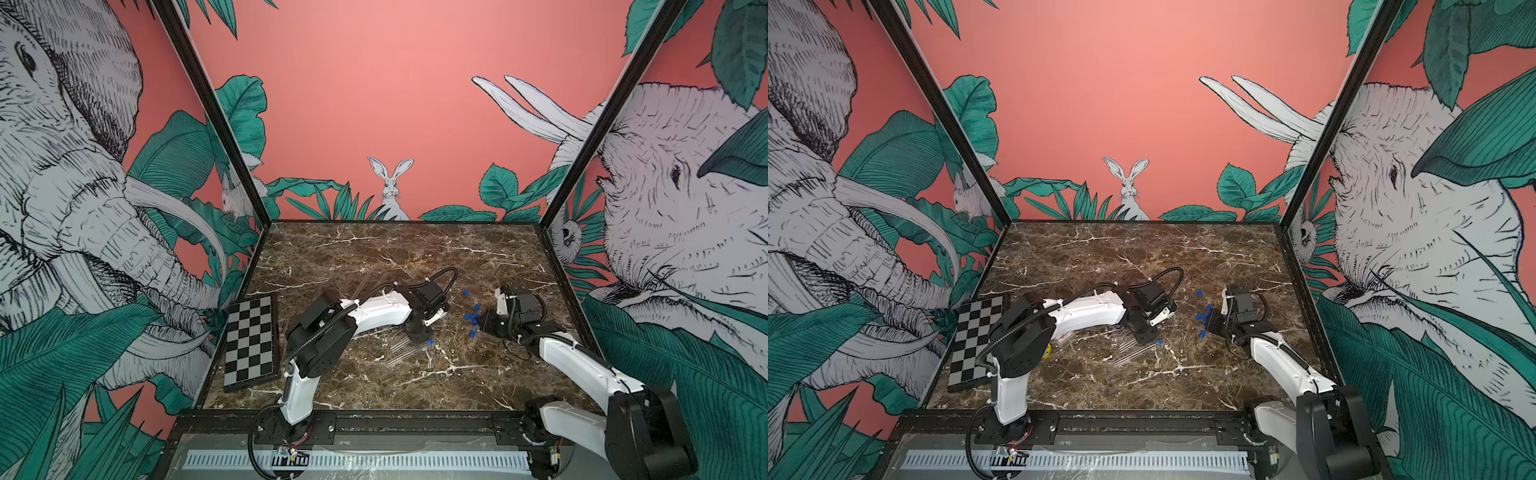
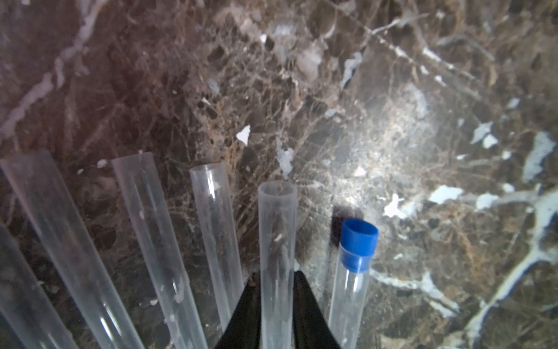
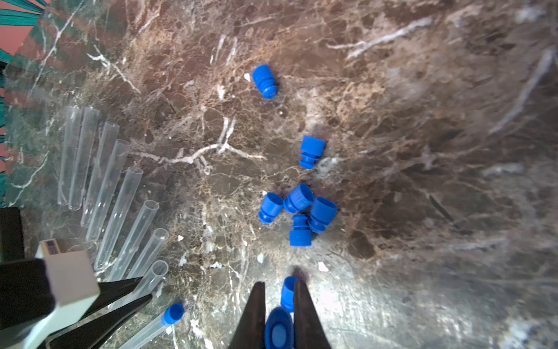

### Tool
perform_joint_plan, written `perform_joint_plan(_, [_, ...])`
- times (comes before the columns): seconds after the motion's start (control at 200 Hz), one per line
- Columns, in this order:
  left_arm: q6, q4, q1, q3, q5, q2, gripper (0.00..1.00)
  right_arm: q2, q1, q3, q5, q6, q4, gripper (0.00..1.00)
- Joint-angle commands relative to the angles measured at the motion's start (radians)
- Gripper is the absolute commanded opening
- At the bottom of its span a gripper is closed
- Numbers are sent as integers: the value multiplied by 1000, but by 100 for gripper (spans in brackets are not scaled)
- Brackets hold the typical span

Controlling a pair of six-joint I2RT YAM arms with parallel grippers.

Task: Remove stoppers from test tubes
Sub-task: Place the test tube at the center of the board, then place the stopper at the center of the board.

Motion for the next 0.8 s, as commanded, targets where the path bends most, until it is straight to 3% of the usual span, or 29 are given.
perform_joint_plan(0.0, [12, -23, -4, 2, -2, 1, 24, -30, -8, 3, 48, -19, -48, 13])
perform_joint_plan(0.795, [18, -69, 12, 38, 5, -116, 30, 107, -26, -51, 50, 18, 62, 16])
